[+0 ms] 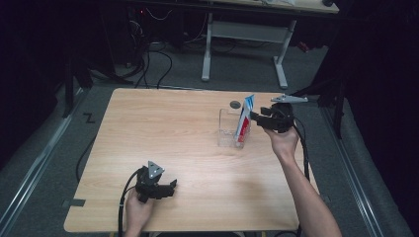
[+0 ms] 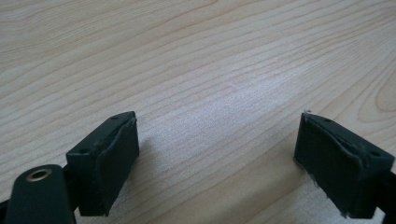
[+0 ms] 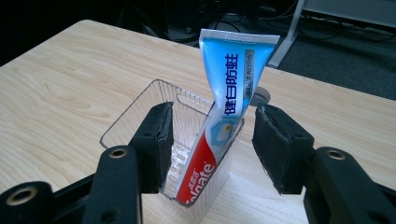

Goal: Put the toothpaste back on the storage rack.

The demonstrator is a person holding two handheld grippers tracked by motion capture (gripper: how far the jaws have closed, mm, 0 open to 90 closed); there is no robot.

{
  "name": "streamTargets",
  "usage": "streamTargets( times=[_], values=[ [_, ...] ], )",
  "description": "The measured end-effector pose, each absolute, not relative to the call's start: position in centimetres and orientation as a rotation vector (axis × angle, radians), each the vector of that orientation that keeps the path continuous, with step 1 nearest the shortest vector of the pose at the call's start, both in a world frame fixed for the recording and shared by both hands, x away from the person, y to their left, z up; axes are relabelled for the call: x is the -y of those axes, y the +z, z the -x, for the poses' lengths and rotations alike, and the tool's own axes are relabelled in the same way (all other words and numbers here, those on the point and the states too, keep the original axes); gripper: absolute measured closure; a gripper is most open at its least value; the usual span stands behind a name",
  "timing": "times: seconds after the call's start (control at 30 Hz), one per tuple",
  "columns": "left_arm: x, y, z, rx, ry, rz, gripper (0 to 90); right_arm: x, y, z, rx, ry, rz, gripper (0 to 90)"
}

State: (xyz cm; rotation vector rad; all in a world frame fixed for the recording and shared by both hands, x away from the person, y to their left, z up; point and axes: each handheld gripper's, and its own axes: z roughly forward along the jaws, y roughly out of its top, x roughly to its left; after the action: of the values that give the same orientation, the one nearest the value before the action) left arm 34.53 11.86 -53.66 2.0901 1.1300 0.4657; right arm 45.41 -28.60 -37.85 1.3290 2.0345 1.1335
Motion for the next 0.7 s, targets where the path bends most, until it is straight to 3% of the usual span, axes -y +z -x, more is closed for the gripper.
streamTargets(
  times=[0.7],
  values=[
    [-11.9,-53.7,-34.5,-1.13,0.465,-2.089,14.0,29.6,-37.2,-42.8,-2.017,1.142,-1.319,48.2]
  ],
)
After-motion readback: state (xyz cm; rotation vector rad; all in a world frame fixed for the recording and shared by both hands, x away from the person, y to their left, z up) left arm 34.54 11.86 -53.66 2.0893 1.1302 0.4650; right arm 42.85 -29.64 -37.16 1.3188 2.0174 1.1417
